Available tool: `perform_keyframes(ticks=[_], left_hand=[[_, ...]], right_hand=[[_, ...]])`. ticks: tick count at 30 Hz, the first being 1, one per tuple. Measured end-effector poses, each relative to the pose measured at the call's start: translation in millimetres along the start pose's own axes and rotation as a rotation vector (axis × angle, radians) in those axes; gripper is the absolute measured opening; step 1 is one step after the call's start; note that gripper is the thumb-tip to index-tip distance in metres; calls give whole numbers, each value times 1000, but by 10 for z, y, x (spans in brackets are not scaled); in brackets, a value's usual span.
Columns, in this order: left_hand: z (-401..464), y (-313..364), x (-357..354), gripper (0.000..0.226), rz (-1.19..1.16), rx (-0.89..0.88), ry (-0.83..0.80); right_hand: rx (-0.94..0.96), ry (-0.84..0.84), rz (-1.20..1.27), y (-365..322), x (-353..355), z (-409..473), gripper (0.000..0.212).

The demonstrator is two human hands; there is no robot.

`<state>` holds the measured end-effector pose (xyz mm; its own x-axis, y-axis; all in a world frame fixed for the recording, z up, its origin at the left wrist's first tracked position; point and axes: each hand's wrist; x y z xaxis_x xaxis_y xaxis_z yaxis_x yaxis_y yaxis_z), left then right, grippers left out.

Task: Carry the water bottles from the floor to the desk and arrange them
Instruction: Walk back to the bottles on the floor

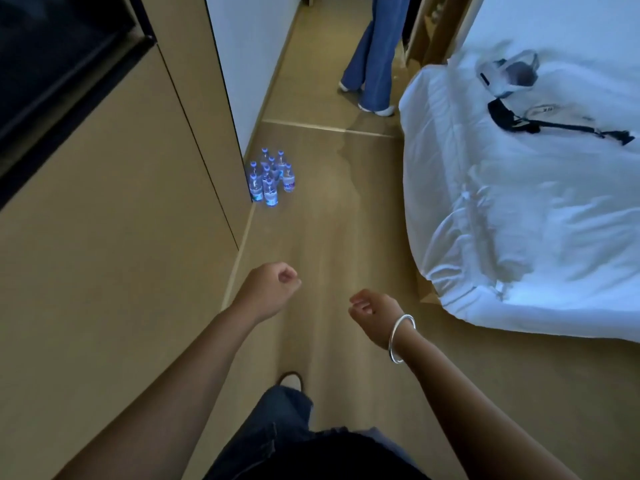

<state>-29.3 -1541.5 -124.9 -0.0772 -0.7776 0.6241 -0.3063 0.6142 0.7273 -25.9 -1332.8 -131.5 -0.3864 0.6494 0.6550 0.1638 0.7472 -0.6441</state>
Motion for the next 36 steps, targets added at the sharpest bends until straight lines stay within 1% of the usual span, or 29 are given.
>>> perform_keyframes(ticks=[5, 8, 10, 13, 14, 20, 24, 28, 32, 36], left_hand=[[738, -40, 338, 2, 0, 1, -20], [1113, -76, 379, 8, -4, 17, -29], [1376, -87, 400, 9, 3, 30, -32], [1808, -79, 421, 2, -7, 51, -47], [1974, -60, 428, 3, -11, 57, -48], [3203, 253, 431, 3, -41, 96, -26], [3999, 568, 411, 9, -45, 153, -33], [4637, 763, 451, 14, -61, 218, -5], [5046, 751, 522, 22, -84, 308, 1], [5553, 638, 652, 22, -93, 371, -14]], right_hand=[[-11, -30, 9, -435, 21, 590, 22], [-13, -45, 7, -592, 85, 972, 24], [-27, -51, 22, -663, 156, 1258, 24], [-39, -67, 26, -734, 278, 1703, 23], [-36, -77, 23, -750, 320, 1864, 23], [-38, -147, -1, -820, 713, 3026, 24], [-18, -189, -61, -936, 1132, 3875, 27], [15, -266, -137, -1081, 1408, 4638, 27], [25, -340, -176, -1234, 1457, 5212, 27], [14, -398, -196, -1378, 1420, 5785, 25]])
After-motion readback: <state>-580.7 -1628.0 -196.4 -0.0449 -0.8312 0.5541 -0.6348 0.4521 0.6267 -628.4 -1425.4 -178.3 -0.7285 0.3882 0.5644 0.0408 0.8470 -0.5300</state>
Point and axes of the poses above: each hand's wrist, its own z-axis towards the middle knuckle, its own x-axis out of the back of the hand, y = z × x, and after that the axes turned 1 degree about -x, right-handed
